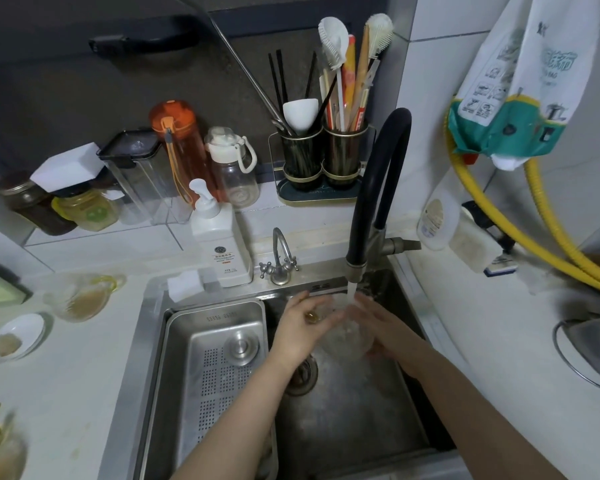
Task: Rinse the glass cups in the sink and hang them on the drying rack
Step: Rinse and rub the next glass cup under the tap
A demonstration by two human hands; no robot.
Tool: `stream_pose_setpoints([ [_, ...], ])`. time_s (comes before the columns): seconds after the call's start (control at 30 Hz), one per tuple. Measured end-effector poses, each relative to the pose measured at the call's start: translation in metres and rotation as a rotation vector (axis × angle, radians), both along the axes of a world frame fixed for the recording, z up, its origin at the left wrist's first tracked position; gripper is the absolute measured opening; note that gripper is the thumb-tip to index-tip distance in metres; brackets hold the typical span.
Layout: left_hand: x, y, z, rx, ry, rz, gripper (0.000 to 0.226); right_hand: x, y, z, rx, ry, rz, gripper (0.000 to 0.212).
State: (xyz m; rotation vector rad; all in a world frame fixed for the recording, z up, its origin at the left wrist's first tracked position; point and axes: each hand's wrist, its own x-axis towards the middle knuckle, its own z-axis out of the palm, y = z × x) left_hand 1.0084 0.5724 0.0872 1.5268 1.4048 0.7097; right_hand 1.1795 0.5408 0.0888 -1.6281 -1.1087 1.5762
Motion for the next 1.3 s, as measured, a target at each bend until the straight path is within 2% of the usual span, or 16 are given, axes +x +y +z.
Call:
stream_pose_setpoints([
  [0.1,0.009,0.006,0.0,-0.083,-0.041,0.006,0.035,-0.001,0.005,0.008,-0.014,-0.107,-0.043,0.052],
  [0.2,0.017,0.008,0.006,-0.228,-0.069,0.093,0.036,-0.002,0.013,0.015,-0.037,-0.364,0.006,0.045],
  [0.23,0.019,0.01,0.006,-0.241,-0.059,0.102,0.034,-0.002,0.013,0.018,-0.038,-0.391,0.002,0.044],
  [0.27,0.02,0.011,0.007,-0.237,-0.055,0.096,0.032,-0.001,0.014,0.019,-0.038,-0.372,-0.016,0.042],
  [0.37,0.018,0.011,0.003,-0.105,-0.082,0.056,0.019,-0.002,0.007,0.022,-0.035,-0.134,-0.145,0.037],
  [0.5,0.011,0.002,-0.01,0.123,-0.059,0.067,0.01,-0.004,-0.003,0.004,0.02,-0.058,-0.17,0.05],
  [0.63,0.003,-0.013,-0.007,-0.012,-0.136,0.051,0.048,0.001,-0.013,-0.015,-0.026,0.229,-0.06,0.076],
  [0.7,0.003,-0.016,-0.005,-0.04,-0.142,0.011,0.055,0.002,-0.021,-0.018,0.021,0.263,-0.031,0.089],
  [0.77,0.001,-0.014,-0.001,-0.026,-0.112,0.056,0.049,-0.002,-0.023,-0.014,0.133,0.08,0.004,0.102],
  [0.87,-0.004,-0.005,0.003,-0.06,-0.123,0.179,0.02,-0.011,-0.016,0.005,0.426,-0.023,0.023,0.073],
  [1.0,-0.003,-0.003,0.004,-0.26,-0.335,0.236,0.016,-0.009,-0.02,0.002,0.543,-0.31,0.036,0.074],
  [1.07,-0.003,-0.003,0.005,-0.22,-0.344,0.213,0.016,-0.002,-0.025,-0.007,0.562,-0.458,0.116,0.062],
  [1.2,-0.007,0.003,0.011,-0.019,-0.184,0.128,0.014,0.003,-0.026,-0.006,0.607,-0.467,0.252,0.031],
  [1.23,-0.006,0.004,0.015,0.034,-0.154,0.097,0.016,0.004,-0.026,-0.008,0.654,-0.569,0.262,0.023],
  [1.3,-0.002,0.004,0.021,0.115,-0.141,0.063,0.017,0.003,-0.025,-0.012,0.759,-0.756,0.225,0.027],
])
